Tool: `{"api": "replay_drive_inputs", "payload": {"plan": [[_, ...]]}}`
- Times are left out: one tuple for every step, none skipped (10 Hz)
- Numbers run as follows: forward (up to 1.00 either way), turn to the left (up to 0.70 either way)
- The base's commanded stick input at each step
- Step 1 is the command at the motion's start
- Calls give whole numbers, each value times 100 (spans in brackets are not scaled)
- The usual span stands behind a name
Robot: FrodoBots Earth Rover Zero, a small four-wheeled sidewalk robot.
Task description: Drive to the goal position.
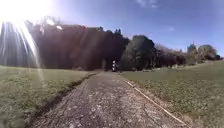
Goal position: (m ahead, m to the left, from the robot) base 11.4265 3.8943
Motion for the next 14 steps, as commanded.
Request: {"api": "replay_drive_inputs", "payload": {"plan": [[6,0],[6,0],[6,0],[6,0],[7,0],[6,0],[7,0],[7,0],[7,0],[7,0],[7,0],[6,0],[2,0],[0,0]]}}
